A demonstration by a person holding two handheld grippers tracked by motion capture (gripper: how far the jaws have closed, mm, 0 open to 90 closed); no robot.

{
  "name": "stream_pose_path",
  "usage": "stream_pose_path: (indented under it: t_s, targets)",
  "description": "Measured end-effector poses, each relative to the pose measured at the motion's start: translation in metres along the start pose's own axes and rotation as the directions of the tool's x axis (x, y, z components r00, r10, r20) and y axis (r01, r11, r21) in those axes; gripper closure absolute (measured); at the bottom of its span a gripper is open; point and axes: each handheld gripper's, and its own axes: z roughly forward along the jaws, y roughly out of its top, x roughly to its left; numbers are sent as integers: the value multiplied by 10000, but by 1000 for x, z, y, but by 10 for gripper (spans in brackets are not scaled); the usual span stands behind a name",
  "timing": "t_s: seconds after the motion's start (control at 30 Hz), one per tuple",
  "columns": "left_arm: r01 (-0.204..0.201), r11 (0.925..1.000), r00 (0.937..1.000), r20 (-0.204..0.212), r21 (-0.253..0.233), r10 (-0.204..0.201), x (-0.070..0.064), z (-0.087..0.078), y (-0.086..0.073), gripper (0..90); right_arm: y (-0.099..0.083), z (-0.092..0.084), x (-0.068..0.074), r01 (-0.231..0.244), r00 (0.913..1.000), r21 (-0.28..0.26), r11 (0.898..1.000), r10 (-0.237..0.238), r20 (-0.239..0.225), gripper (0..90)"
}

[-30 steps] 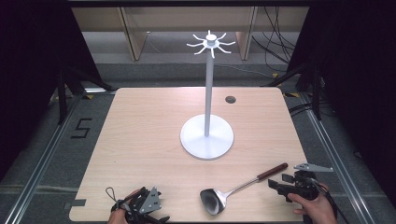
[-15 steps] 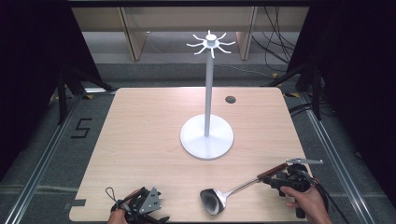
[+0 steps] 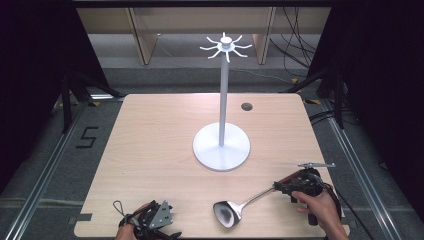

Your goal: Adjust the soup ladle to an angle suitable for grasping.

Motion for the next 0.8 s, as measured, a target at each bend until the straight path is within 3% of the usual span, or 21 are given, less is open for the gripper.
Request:
stream_pose_path:
  t_s: [0.1,0.2,0.23,0.27,0.3,0.4,0.43,0.47,0.57,0.6,0.73,0.77,0.8]
  targets:
    - [-62,10000,10000,-60,39,62,1,0,0,191,5,1,4,-363,9991,346,9987,355,231,245]
    - [-57,10000,10000,-66,34,58,1,0,0,191,12,6,4,-554,9970,317,9980,535,563,241]
    - [-53,10000,9999,-97,30,53,1,0,0,191,15,10,-2,85,9968,2,10000,-85,789,240]
    - [-60,10000,10000,-74,24,60,1,0,0,191,17,11,-2,164,9955,-49,9999,-159,934,234]
    - [-73,10000,9999,-73,15,73,1,0,0,191,19,13,2,-534,9941,153,9985,517,951,223]
    - [-66,10000,9999,-76,35,66,2,0,0,191,25,17,4,-471,9913,208,9987,442,1236,212]
    - [-66,10000,9999,-76,35,66,2,0,0,191,26,20,8,-759,9882,247,9968,719,1356,203]
    - [-58,10000,10000,-63,30,58,1,0,0,191,28,23,6,-215,9883,211,9995,181,1517,189]
    - [-58,10000,10000,-51,33,58,1,0,0,191,34,30,13,-166,9815,208,9996,124,1911,181]
    - [-57,10000,9999,-88,26,57,1,0,0,191,35,32,12,24,9860,111,9999,-42,1664,183]
    - [-5,10000,10000,7,-32,5,0,0,0,191,41,40,12,-50,9869,228,9997,13,1615,188]
    - [-91,10000,9999,-66,32,91,1,0,0,191,42,43,13,-104,9839,326,9994,44,1788,210]
    - [-84,9999,9999,-91,89,85,1,-1,0,191,47,47,16,-112,9866,186,9998,80,1627,244]
